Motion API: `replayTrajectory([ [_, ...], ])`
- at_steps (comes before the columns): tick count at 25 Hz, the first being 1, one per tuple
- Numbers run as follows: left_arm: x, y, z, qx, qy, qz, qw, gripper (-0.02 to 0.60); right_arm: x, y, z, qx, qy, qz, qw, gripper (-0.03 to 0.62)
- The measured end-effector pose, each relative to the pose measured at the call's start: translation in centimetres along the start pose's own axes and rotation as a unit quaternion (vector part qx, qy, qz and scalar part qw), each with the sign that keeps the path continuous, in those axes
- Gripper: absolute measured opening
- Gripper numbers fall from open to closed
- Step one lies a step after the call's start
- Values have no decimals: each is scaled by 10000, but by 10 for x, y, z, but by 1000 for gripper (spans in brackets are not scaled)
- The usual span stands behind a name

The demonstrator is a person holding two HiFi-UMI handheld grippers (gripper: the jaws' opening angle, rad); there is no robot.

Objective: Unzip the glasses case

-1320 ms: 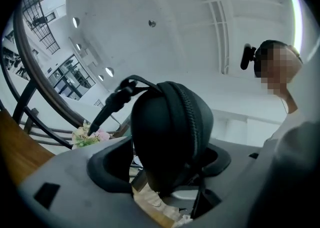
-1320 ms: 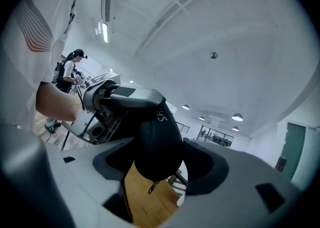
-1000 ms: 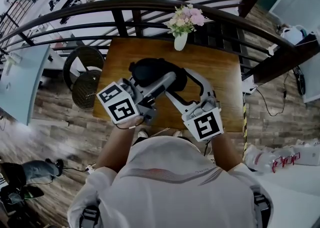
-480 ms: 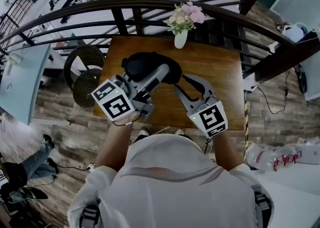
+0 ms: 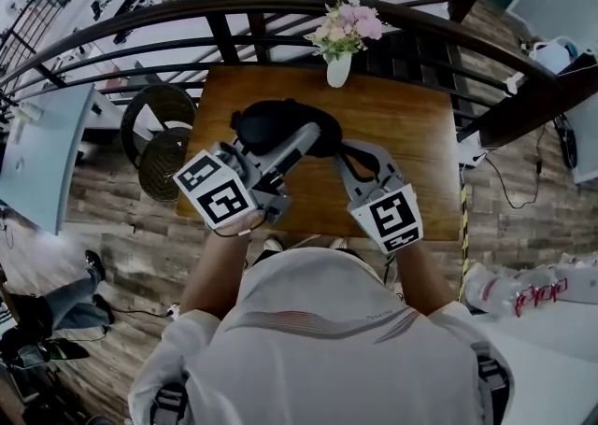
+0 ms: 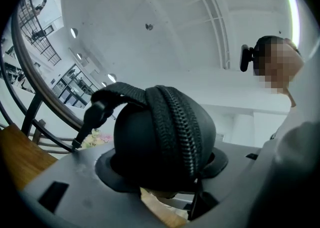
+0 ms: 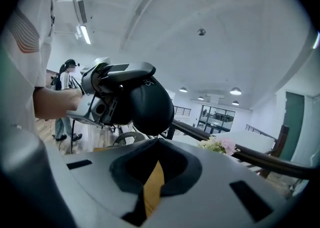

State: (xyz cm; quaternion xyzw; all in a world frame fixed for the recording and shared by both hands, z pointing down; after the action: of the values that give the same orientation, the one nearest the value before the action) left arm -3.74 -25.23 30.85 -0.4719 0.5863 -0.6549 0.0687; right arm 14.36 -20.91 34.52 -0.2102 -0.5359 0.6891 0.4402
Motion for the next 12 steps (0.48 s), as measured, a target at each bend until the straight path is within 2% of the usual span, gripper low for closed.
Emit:
replayTrajectory([
  [3,2,-3,-3,112,38,132,9998,278,2,-2,4,301,-115,-496,9982,51],
  [8,3,-7,-5,430,-46,321,9986,273,-4,-3,6,513,-211,-960,9938,51],
  [12,-4,-13,-6,932,-249,826,9919,273,-1,-6,6,837,-176,-1669,9823,51],
])
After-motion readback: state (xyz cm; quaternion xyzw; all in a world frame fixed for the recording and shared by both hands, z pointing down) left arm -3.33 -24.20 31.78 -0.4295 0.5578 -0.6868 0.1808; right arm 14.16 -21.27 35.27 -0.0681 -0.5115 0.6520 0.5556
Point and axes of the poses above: the fingertips, and each gripper's own axes: z forward along the fingers, x to its left, y out of its top, the point moved 9 cm from there along -z, backward along the fingers, and after that the axes turned 14 degrees about y, right-handed, at the moved point
